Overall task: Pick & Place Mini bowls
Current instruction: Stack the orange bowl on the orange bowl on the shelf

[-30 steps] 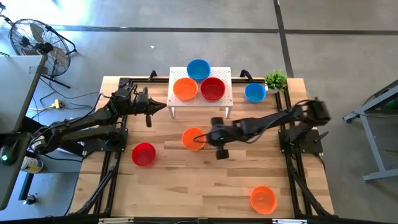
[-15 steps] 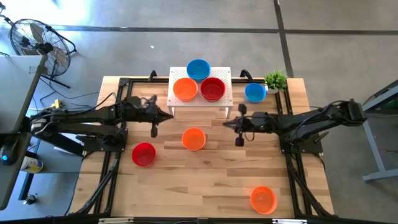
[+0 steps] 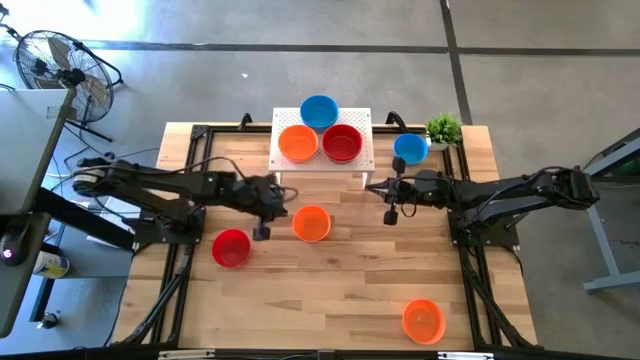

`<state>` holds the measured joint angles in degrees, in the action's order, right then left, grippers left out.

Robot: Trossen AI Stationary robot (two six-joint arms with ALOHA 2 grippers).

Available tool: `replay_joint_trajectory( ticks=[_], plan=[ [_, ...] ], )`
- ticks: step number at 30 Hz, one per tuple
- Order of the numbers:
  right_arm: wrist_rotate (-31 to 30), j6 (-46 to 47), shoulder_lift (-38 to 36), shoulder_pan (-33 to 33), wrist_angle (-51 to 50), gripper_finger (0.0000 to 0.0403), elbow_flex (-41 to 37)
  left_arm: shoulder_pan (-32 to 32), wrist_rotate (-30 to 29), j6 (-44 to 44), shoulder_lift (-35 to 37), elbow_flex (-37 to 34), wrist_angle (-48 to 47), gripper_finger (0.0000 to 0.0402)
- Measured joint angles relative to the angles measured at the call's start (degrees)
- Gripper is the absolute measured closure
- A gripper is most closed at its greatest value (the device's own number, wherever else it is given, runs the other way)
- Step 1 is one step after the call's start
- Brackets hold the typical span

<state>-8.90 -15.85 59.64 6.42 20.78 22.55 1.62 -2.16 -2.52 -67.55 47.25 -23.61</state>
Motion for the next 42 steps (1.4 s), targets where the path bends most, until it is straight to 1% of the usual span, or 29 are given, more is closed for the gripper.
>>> replay_joint_trajectory(
  ticks=[4,6,10,13,17,21,25,28,30,32,35,39,40,42],
  plan=[
    [0.4,-1.0,0.0,0.0,-0.2,0.0401,0.0,3.2,-0.4,-0.5,-6.2,4.6,-2.8,0.0311],
    [0.4,-1.1,0.0,0.0,-0.5,0.0402,0.0,4.4,-1.0,-1.6,-9.1,6.4,-2.6,0.0286],
    [0.4,-1.2,0.0,0.0,-0.5,0.0401,0.0,5.7,-1.0,-3.5,-15.2,8.7,-4.0,0.0257],
    [0.5,-1.2,0.0,0.0,-0.8,0.0402,0.0,5.7,-1.0,-4.8,-19.5,10.1,-3.8,0.0253],
    [0.5,-1.2,0.0,0.0,-0.9,0.0401,0.0,5.5,-1.0,-6.5,-23.1,11.7,-4.2,0.0252],
    [0.5,-1.2,0.0,0.0,-0.9,0.0401,0.0,5.6,-1.0,-8.5,-25.8,12.8,-6.0,0.0252],
    [0.5,-1.4,0.0,0.0,-0.9,0.0402,0.0,5.6,-1.0,-11.0,-28.5,13.3,-5.9,0.0252],
    [0.5,-1.4,0.0,0.0,-0.9,0.0401,0.0,5.6,-2.0,-11.2,-29.6,13.6,-4.8,0.0252],
    [0.5,-1.4,0.0,0.0,-0.9,0.0402,0.0,5.6,-3.1,-11.6,-30.7,13.6,-4.9,0.0257],
    [0.5,-1.5,0.0,0.0,-0.9,0.0402,0.0,5.6,-3.7,-12.4,-31.5,13.5,-4.9,0.0271],
    [0.5,-2.2,0.0,0.0,-0.9,0.0402,0.0,5.6,-3.8,-13.6,-32.1,13.5,-5.1,0.0309],
    [0.5,-2.2,0.0,0.0,-0.9,0.0402,0.0,5.5,-4.0,-15.3,-32.1,13.5,-4.2,0.0377],
    [0.5,-2.2,0.0,0.0,-0.9,0.0402,0.0,5.5,-3.9,-15.6,-32.1,13.5,-4.3,0.0389],
    [0.5,-2.2,0.0,0.0,-0.9,0.0402,0.0,5.5,-3.2,-15.4,-31.6,14.3,-5.6,0.0392]
  ],
)
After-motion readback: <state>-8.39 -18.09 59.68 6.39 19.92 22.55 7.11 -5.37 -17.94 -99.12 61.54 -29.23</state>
